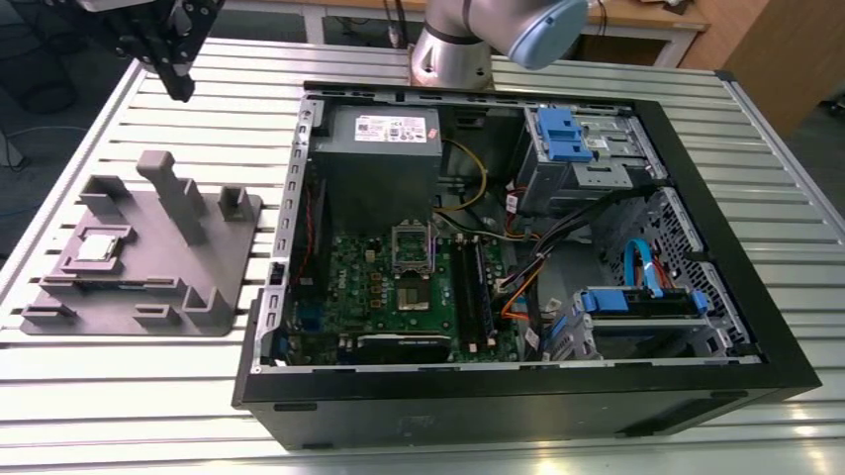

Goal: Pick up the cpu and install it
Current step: 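Reach for the cpu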

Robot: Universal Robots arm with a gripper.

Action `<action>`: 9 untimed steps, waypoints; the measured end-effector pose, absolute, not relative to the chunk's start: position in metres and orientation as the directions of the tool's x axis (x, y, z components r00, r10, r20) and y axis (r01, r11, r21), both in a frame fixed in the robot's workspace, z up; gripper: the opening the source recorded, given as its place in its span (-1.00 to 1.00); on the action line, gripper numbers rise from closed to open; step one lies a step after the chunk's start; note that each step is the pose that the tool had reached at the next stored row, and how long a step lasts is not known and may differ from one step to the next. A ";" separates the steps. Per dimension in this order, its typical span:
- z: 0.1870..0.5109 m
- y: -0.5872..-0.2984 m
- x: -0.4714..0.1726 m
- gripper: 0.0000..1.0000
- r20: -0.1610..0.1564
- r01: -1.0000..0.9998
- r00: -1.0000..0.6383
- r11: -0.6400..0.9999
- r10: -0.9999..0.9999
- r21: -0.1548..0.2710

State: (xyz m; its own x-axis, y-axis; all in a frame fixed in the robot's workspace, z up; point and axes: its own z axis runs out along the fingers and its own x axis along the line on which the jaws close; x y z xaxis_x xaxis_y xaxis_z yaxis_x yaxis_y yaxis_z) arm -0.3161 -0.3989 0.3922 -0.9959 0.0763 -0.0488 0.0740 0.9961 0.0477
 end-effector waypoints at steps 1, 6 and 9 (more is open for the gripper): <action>0.392 -0.399 -0.318 -0.79 -0.049 0.074 -0.996 0.996 0.076 0.048; 0.392 -0.399 -0.330 -0.79 -0.051 0.074 -0.996 0.996 0.076 0.048; 0.392 -0.399 -0.337 -0.79 -0.052 0.074 -0.996 0.996 0.076 0.048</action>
State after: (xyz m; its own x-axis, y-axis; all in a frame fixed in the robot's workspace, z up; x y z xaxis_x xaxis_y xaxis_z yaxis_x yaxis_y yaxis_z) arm -0.3373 -0.3989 0.3917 -0.9957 0.0763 -0.0522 0.0738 0.9961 0.0481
